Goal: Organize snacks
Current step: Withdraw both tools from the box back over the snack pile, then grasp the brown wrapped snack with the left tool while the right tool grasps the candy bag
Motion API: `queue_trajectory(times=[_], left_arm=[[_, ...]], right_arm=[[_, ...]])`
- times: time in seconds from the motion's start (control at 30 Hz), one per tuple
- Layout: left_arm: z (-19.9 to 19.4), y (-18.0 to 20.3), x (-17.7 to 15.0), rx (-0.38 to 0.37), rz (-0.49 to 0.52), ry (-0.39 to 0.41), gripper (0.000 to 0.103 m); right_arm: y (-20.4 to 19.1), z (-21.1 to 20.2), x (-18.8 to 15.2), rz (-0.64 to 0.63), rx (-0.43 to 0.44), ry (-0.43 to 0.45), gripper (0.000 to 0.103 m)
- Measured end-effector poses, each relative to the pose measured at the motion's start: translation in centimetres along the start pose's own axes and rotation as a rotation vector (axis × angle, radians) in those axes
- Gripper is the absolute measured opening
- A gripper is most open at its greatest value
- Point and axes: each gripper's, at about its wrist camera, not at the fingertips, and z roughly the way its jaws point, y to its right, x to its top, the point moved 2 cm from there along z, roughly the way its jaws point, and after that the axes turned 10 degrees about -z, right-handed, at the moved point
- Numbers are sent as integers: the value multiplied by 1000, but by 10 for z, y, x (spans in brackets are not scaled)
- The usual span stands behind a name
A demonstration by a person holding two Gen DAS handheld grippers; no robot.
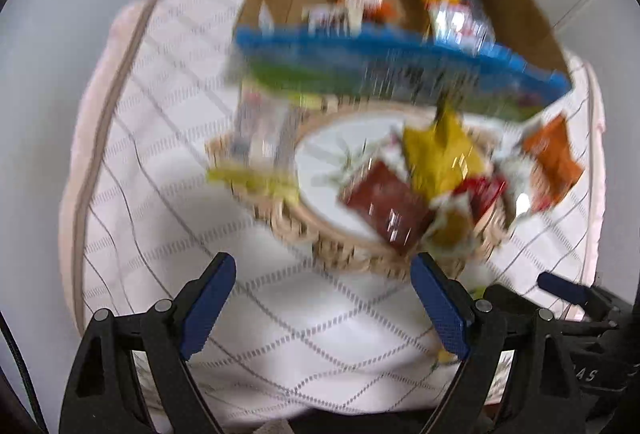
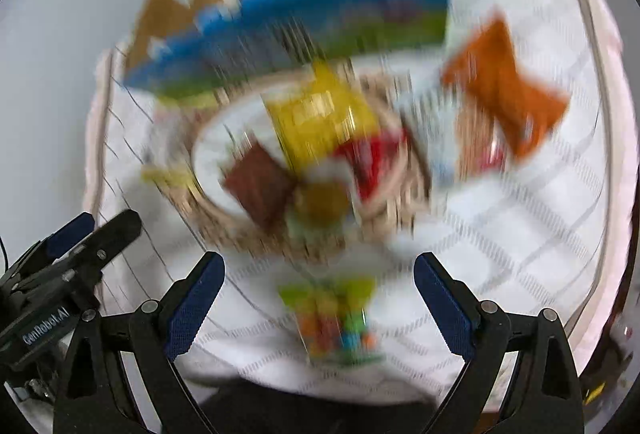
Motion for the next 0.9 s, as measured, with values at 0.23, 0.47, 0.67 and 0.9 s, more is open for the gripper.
queue_trajectory(times=[0.23, 0.47, 0.67, 0.9], left_arm=[[41, -2, -12, 31, -40, -91, 89], [68, 9, 11, -88, -148, -215, 89], [106, 27, 42, -171, -266, -339, 89], [143, 49, 67, -54, -245, -346, 89]], right_arm=[[13, 53, -36, 91, 35, -112, 97], [21, 62, -46, 102, -3, -62, 68], [58, 40, -34, 191, -38, 0, 67], [87, 30, -14, 234, -97, 19, 67]])
